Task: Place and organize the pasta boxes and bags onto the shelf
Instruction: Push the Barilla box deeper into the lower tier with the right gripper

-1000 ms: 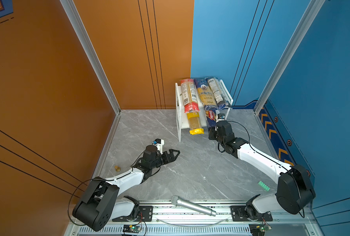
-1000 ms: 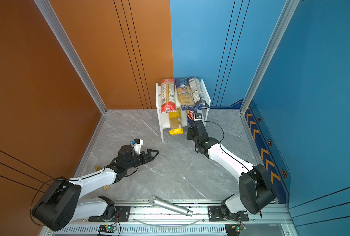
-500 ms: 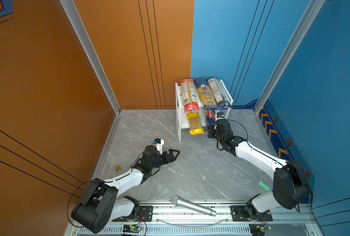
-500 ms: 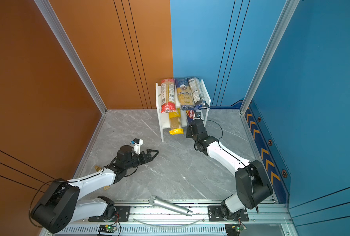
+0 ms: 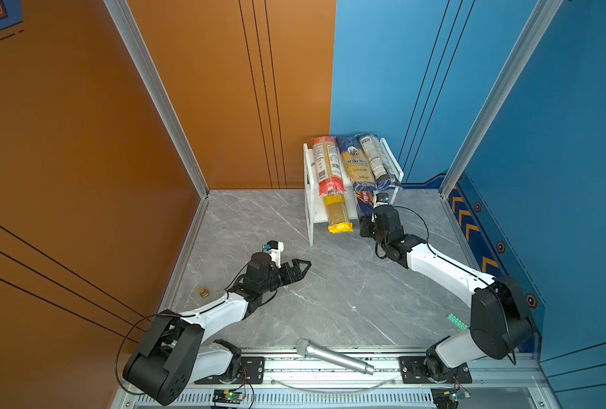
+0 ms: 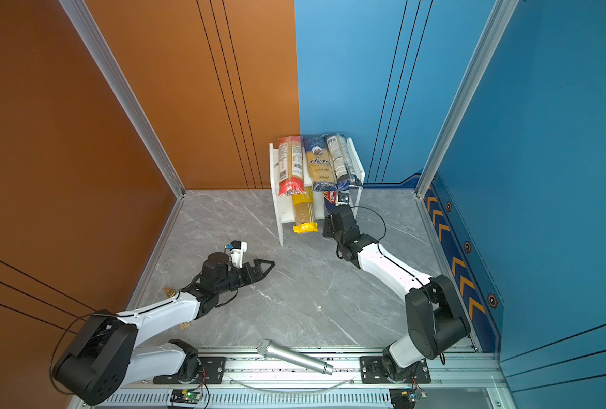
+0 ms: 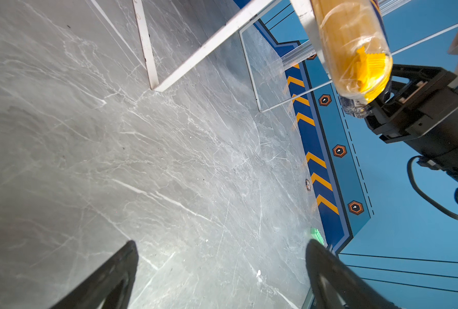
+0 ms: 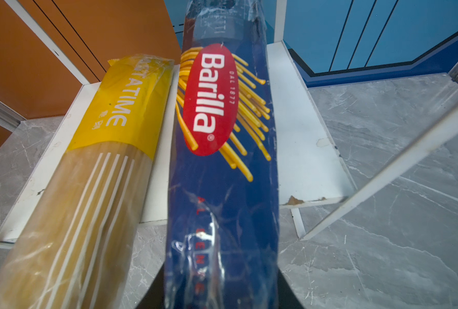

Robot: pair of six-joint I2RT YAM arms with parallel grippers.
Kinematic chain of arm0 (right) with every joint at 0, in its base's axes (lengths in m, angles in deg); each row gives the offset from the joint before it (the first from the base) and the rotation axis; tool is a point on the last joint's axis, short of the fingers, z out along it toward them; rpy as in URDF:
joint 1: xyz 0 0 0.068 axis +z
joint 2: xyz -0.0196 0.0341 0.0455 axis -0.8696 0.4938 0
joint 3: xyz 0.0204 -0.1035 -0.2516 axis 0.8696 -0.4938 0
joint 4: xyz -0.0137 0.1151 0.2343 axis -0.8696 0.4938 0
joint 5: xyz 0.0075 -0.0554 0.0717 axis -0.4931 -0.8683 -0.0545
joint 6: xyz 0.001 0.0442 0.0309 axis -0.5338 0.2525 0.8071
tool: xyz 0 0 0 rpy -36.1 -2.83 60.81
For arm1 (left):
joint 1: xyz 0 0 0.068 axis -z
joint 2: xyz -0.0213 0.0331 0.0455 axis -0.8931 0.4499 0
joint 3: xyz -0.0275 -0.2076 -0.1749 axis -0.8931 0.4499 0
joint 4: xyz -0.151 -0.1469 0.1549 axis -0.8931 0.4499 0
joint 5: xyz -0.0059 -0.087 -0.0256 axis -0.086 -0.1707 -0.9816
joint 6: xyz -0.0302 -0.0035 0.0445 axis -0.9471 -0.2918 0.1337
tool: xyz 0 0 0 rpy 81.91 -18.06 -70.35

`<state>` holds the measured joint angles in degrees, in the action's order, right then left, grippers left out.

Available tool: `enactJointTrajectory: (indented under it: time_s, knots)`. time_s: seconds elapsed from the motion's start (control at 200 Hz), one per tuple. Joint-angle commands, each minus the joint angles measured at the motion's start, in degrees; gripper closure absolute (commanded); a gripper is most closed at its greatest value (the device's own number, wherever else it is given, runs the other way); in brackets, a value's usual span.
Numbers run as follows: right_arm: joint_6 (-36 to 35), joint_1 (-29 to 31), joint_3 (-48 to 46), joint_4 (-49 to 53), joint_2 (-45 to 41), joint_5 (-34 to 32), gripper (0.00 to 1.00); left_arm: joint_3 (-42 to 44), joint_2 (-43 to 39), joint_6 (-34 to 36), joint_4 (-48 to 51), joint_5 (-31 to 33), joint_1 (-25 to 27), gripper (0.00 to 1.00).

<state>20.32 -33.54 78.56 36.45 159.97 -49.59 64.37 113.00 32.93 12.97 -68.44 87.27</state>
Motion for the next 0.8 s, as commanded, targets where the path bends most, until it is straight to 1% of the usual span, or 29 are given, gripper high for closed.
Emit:
enactJointTrajectory:
  time_s: [0.0, 0.476, 0.796]
  knots:
    - [-0.3, -0.4, 3.6, -11.4, -0.9, -1.3, 1.00, 0.8, -1.1, 1.1, -0.3, -0.7, -0.3, 0.02]
    - [-0.6, -0.9, 1.9, -12.9, 0.3, -1.3, 1.00, 1.0, -1.1, 1.1, -0.3, -0.8, -0.5, 0.02]
    - [-1.1, -1.1, 1.7, -13.7, 1.6, -1.4, 0.97, 0.8, -0.9, 1.2, -0.2, -1.1, -0.6, 0.02]
